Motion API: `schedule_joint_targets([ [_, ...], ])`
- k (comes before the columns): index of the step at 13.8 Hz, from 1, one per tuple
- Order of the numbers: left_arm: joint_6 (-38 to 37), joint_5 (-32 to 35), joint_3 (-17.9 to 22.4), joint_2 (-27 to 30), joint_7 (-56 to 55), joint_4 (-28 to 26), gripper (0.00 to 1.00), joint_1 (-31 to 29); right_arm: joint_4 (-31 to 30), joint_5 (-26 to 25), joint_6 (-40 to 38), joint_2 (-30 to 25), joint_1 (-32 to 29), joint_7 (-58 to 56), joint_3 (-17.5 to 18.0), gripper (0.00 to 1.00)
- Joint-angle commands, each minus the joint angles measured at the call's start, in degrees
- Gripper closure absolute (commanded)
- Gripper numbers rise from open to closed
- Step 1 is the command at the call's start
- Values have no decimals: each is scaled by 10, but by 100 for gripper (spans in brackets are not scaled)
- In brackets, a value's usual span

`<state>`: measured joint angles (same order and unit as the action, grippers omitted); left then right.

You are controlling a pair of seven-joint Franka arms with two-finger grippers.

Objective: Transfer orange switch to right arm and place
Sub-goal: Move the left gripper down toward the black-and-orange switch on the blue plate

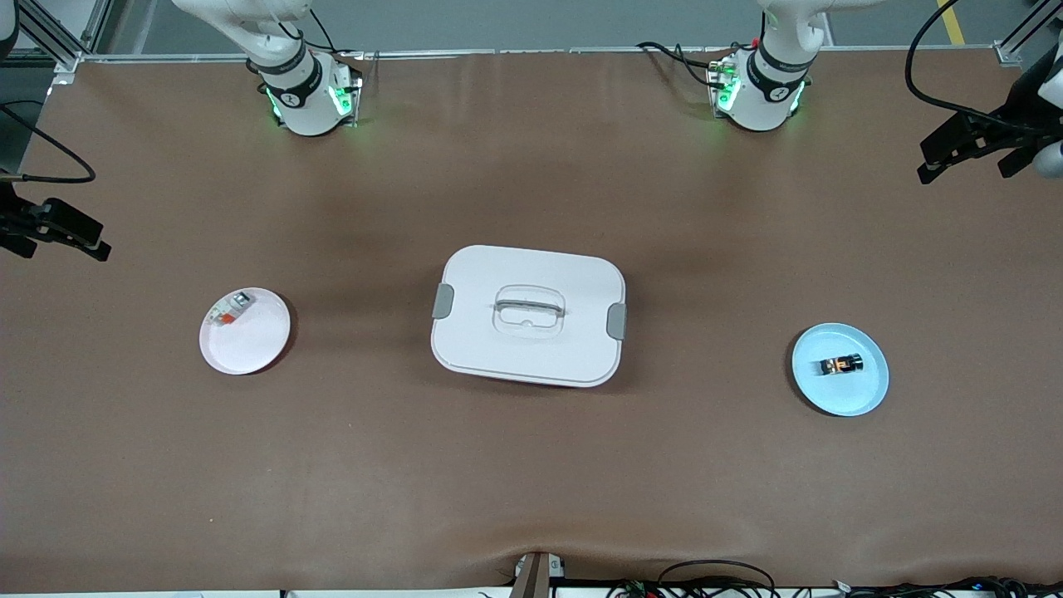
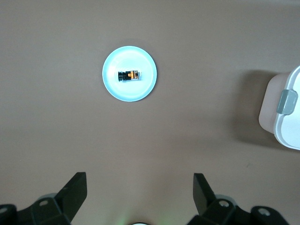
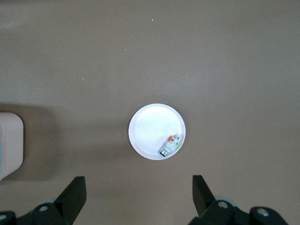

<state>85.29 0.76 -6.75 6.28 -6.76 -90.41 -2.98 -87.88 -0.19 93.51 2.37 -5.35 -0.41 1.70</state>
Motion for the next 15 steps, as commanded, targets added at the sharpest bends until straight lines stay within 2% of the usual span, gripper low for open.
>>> schedule_joint_targets([
  [1, -10, -7, -6, -5, 5, 8, 0, -3, 8, -13, -2, 3, -2, 0, 4, 0],
  [5, -10, 0, -4, -13, -1, 20, 0, -6, 8, -17, -2, 4, -1, 0, 5, 0],
  [8, -1, -3, 2, -28, 11, 1, 0, -23, 7, -17, -5, 4, 0, 0, 5, 0],
  [11, 89, 0, 1, -30, 21, -65, 0, -28, 7, -17, -4, 4, -3, 1, 5, 0],
  [15, 216, 3, 2, -67, 66, -137, 0, -44, 7, -18, -3, 4, -6, 1, 2, 0],
])
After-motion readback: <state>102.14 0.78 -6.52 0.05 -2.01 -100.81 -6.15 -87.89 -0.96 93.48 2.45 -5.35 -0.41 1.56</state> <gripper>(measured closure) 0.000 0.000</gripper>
